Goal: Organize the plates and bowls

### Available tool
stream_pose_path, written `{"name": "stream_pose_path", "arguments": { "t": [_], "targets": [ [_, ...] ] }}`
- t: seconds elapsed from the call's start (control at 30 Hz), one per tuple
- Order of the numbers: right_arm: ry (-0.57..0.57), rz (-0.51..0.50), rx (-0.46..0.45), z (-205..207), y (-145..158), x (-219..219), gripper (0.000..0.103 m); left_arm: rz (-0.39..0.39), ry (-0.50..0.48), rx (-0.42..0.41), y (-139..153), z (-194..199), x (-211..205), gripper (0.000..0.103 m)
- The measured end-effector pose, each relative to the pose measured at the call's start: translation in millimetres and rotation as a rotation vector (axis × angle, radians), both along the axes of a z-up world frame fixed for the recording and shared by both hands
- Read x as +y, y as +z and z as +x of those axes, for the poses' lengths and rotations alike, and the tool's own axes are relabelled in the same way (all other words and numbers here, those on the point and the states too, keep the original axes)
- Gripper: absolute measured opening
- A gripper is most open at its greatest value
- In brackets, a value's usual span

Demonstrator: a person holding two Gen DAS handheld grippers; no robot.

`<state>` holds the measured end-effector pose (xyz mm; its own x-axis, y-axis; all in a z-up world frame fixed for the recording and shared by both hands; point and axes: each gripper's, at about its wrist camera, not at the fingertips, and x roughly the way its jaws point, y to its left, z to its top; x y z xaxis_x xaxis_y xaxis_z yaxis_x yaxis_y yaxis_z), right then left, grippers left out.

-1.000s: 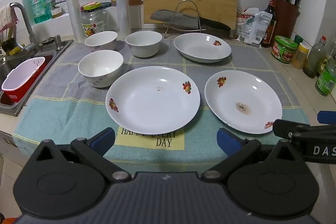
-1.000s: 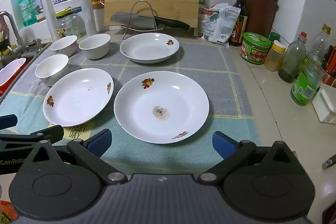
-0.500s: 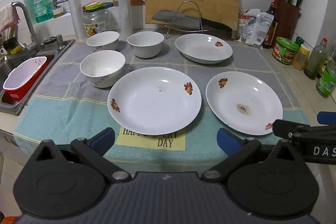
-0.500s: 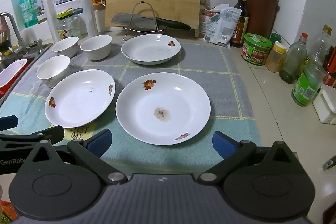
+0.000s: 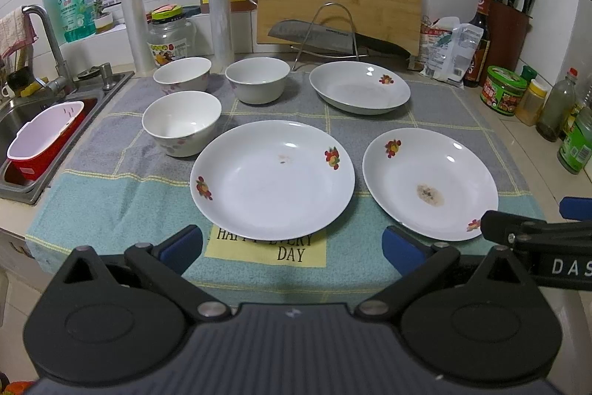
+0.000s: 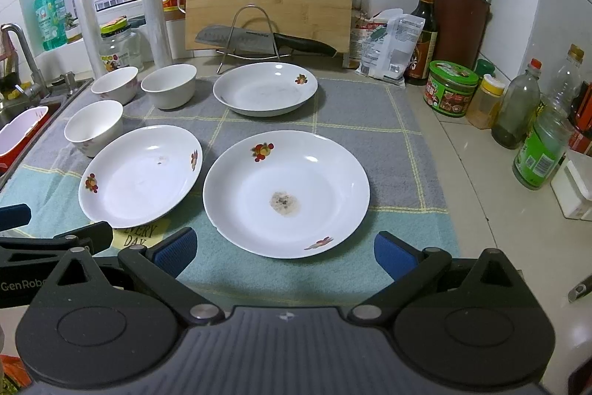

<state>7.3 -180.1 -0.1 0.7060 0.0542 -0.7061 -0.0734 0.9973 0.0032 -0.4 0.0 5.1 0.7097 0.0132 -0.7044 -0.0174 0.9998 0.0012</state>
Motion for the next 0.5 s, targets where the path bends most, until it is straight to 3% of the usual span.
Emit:
{"name": "stream_pose_path", "arguments": {
  "t": [0.5],
  "targets": [
    [0.0, 0.0, -0.003, -0.2, 1.5, 0.0, 0.103, -0.002, 0.004, -0.002, 0.4, -0.9, -0.5, 0.102]
  ]
}}
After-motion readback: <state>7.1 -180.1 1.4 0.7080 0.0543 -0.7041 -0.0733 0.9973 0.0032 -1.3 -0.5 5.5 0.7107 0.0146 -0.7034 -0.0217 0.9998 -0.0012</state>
